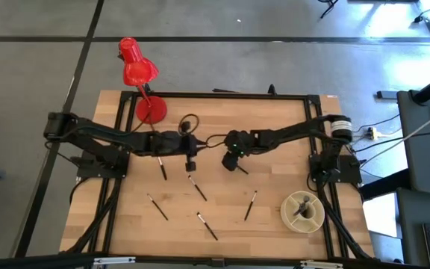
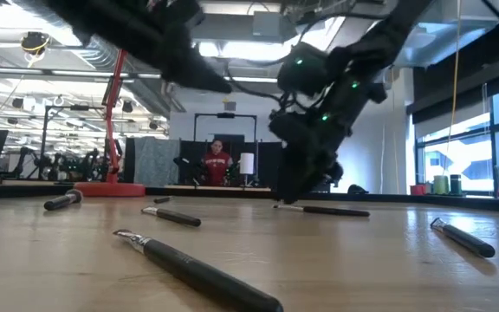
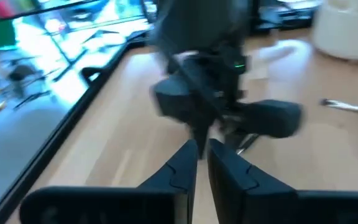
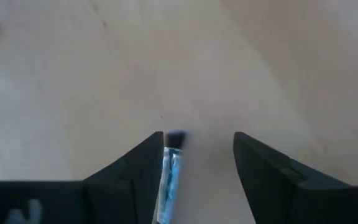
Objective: Pick & Place Makeup Supplies
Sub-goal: Put the makeup brush into the organizer
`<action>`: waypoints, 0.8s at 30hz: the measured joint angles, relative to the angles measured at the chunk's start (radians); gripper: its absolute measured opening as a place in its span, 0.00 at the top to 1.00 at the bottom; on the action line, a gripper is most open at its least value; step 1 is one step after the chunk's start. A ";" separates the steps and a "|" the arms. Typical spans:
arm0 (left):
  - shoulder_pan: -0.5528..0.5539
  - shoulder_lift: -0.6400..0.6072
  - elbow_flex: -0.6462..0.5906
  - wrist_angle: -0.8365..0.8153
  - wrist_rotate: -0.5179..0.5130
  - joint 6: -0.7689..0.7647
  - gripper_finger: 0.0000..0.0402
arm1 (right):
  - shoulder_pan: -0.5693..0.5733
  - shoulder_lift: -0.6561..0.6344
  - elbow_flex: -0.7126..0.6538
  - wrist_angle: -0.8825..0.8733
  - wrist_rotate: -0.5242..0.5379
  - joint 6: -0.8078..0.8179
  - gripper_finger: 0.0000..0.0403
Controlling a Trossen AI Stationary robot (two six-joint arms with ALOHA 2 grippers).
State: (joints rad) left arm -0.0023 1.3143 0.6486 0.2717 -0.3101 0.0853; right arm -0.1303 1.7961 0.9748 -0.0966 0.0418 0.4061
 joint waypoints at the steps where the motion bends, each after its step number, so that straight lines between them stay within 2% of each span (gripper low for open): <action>1: 0.004 -0.015 -0.034 0.019 -0.023 -0.016 0.91 | 0.000 0.016 0.015 -0.001 -0.020 0.000 0.53; 5: 0.020 -0.039 -0.111 0.082 -0.109 -0.072 0.91 | 0.001 0.065 0.063 -0.034 -0.060 0.005 0.58; 10: 0.033 -0.040 -0.130 0.076 -0.117 -0.105 0.91 | 0.003 0.090 0.096 -0.085 -0.070 0.005 0.67; 16: 0.033 -0.040 -0.133 0.057 -0.116 -0.117 0.91 | 0.017 0.092 0.096 -0.105 -0.065 0.027 0.88; 19: 0.033 -0.040 -0.133 0.049 -0.116 -0.117 0.91 | 0.030 0.093 0.095 -0.100 -0.109 0.029 0.97; 24: 0.033 -0.040 -0.133 0.039 -0.116 -0.125 0.92 | 0.043 0.094 0.095 -0.098 -0.138 0.031 0.98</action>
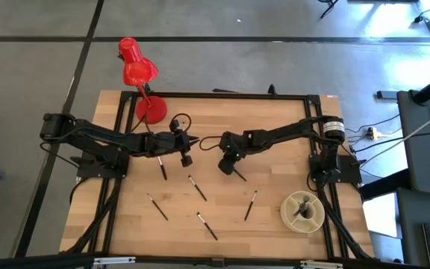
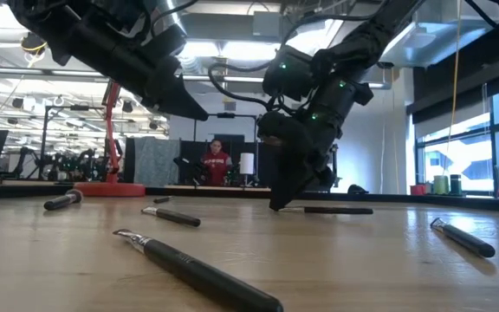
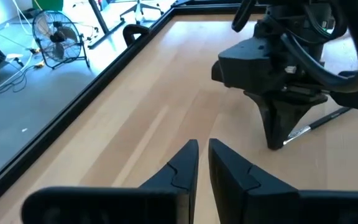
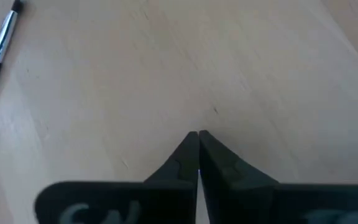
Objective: Pick & Place Makeup Supplies
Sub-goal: Put the makeup brush into the organizer
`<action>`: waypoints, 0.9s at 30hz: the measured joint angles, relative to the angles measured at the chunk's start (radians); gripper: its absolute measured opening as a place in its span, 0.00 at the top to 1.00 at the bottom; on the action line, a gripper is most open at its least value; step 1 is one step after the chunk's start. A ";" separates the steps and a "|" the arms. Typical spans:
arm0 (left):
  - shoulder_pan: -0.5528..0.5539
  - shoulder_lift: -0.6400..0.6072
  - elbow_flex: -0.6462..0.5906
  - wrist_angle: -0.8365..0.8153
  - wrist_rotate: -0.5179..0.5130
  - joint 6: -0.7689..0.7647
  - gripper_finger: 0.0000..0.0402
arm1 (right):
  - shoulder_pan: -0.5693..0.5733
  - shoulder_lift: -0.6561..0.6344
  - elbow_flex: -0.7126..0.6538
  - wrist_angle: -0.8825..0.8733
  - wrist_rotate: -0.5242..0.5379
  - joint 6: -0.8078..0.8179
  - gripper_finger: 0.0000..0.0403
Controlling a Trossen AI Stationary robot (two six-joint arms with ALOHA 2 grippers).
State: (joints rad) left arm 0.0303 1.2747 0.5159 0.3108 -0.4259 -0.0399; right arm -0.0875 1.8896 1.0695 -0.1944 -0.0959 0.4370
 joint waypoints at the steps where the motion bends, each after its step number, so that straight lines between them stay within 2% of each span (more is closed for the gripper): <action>1: 0.000 0.000 0.000 -0.001 0.000 0.000 0.92 | 0.000 0.000 0.000 0.000 0.004 0.000 0.98; 7: 0.000 0.000 0.000 -0.018 -0.017 0.000 0.92 | 0.013 -0.061 -0.009 -0.040 0.026 -0.002 0.99; 10: 0.000 0.000 0.000 -0.058 -0.050 -0.003 0.92 | 0.059 -0.156 -0.007 -0.082 0.098 -0.019 0.99; 13: -0.002 0.008 0.000 -0.108 -0.071 -0.031 0.92 | 0.132 -0.271 -0.005 -0.159 0.217 -0.007 1.00; 17: -0.002 0.029 0.000 -0.141 -0.077 -0.076 0.92 | 0.273 -0.436 -0.006 -0.254 0.399 0.029 1.00; 23: -0.018 0.074 0.000 -0.131 -0.078 -0.113 0.92 | 0.544 -0.653 -0.004 -0.469 0.690 0.112 1.00; 27: -0.025 0.094 0.000 -0.095 -0.076 -0.121 0.92 | 0.736 -0.742 -0.004 -0.592 0.819 0.192 1.00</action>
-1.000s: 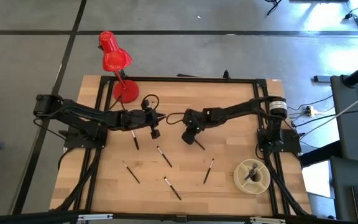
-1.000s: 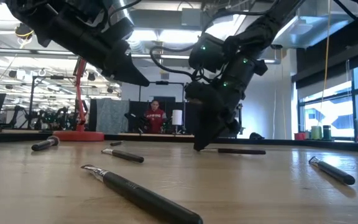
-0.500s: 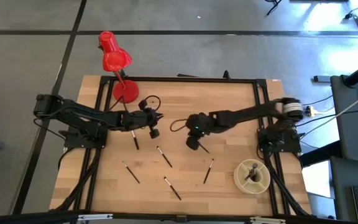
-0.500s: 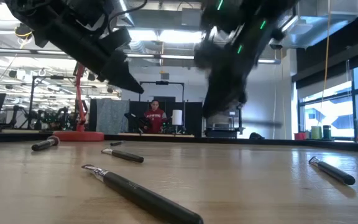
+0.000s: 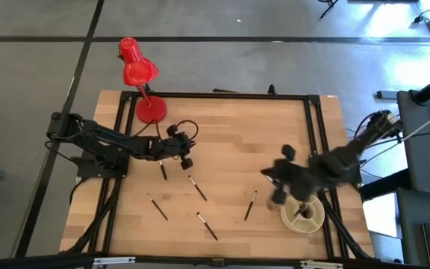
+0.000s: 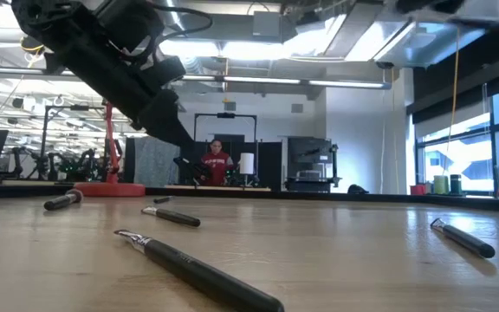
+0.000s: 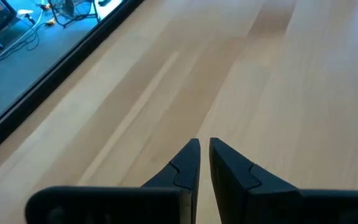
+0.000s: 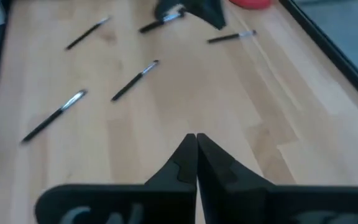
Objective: Pick & Place Makeup Supplies
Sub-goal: Put the makeup brush into the organizer
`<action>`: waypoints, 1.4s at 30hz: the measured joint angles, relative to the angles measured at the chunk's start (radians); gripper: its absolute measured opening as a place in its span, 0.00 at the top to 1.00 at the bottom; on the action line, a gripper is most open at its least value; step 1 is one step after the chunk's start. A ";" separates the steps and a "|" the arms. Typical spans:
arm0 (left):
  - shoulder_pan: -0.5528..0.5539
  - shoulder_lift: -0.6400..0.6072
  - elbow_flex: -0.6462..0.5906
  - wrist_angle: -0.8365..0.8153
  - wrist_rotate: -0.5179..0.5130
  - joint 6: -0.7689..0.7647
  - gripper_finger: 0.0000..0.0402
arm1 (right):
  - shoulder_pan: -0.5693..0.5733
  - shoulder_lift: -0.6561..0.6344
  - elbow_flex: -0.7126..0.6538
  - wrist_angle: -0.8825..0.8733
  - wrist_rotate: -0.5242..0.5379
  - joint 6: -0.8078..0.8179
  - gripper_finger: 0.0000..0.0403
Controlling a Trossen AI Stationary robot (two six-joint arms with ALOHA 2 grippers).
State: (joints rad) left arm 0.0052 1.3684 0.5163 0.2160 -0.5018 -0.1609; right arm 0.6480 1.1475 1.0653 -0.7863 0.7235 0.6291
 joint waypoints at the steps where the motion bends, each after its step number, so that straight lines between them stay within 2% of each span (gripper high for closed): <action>1: -0.002 0.004 0.000 0.012 0.003 0.003 0.92 | 0.047 -0.011 0.000 -0.016 0.021 0.007 1.00; 4: -0.007 0.007 0.000 0.021 0.004 0.006 0.92 | 0.190 -0.029 0.000 -0.058 0.090 0.012 1.00; 10: -0.018 0.007 0.000 0.020 0.002 0.006 0.92 | 0.439 -0.029 -0.019 -0.136 0.314 0.128 1.00; 15: -0.033 0.007 0.000 0.020 0.002 0.006 0.92 | 0.549 -0.025 -0.092 -0.132 0.423 0.218 1.00; 18: -0.044 0.007 0.000 0.020 0.002 0.006 0.92 | 0.573 -0.017 -0.135 -0.129 0.417 0.279 1.00; 22: -0.045 0.007 0.000 0.020 -0.002 0.006 0.92 | 0.582 -0.015 -0.175 -0.131 0.343 0.369 0.99; 26: -0.045 0.007 0.000 0.020 -0.003 0.005 0.92 | 0.582 -0.015 -0.187 -0.131 0.320 0.422 0.95; 34: -0.045 0.007 0.000 0.020 -0.003 -0.009 0.92 | 0.581 -0.016 -0.163 -0.133 0.314 0.430 0.86; 42: -0.045 0.006 0.000 0.020 -0.005 -0.009 0.92 | 0.518 -0.033 -0.075 -0.132 0.356 0.389 0.88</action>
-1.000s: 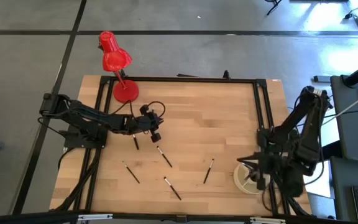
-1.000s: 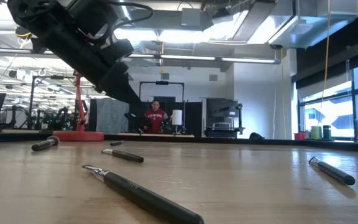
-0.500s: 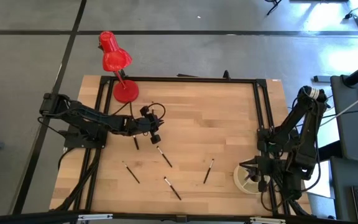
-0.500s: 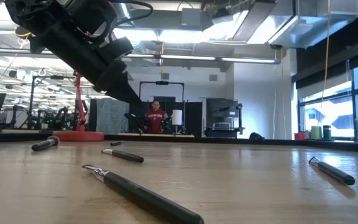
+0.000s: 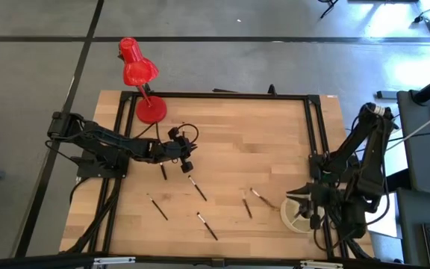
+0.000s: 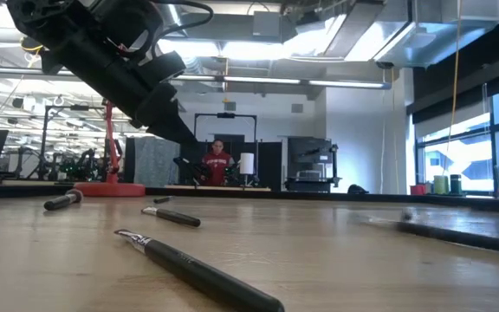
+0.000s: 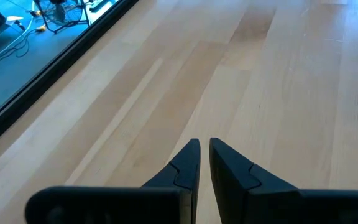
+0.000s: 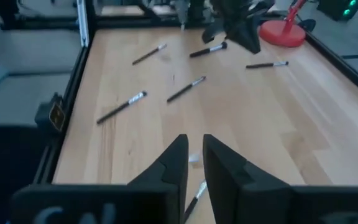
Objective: Pick & Place Makeup Supplies
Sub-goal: Put the makeup brush into the organizer
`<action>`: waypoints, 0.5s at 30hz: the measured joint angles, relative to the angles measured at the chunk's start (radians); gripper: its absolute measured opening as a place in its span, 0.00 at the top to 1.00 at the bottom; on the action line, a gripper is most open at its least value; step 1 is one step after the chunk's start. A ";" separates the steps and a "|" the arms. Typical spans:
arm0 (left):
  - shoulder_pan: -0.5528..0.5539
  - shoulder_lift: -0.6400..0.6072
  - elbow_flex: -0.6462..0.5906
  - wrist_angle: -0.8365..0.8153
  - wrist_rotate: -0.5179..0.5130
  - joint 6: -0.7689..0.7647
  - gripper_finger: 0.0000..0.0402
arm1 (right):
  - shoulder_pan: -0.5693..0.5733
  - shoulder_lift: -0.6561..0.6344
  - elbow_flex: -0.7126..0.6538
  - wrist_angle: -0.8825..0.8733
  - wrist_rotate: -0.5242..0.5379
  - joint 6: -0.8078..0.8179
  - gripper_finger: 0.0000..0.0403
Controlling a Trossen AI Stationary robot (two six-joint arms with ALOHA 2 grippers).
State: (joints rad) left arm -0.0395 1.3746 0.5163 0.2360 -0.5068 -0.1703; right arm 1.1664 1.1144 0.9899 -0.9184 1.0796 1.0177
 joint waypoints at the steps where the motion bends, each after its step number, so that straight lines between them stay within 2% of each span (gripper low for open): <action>1: 0.000 0.000 0.000 0.000 0.000 0.000 0.92 | -0.021 -0.001 0.006 0.000 0.006 0.004 0.88; 3: 0.001 0.000 0.000 0.004 -0.001 0.000 0.92 | -0.089 -0.001 0.009 -0.001 -0.027 0.023 0.88; 4: 0.002 0.000 0.000 0.008 -0.001 0.000 0.92 | -0.137 -0.001 0.009 -0.005 -0.078 0.038 0.88; 8: 0.002 0.000 0.000 0.049 -0.003 0.000 0.92 | -0.371 0.006 -0.004 -0.023 -0.370 0.132 0.84; 10: 0.002 0.000 0.000 0.074 -0.005 0.013 0.92 | -0.485 0.015 -0.013 -0.021 -0.472 0.159 0.80; 15: 0.002 0.000 0.000 0.124 -0.008 0.066 0.92 | -0.704 0.103 -0.017 -0.006 -0.692 0.086 0.71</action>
State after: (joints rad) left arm -0.0376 1.3743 0.5167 0.3595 -0.5143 -0.1043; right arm 0.4626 1.2179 0.9733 -0.9248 0.3872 1.1034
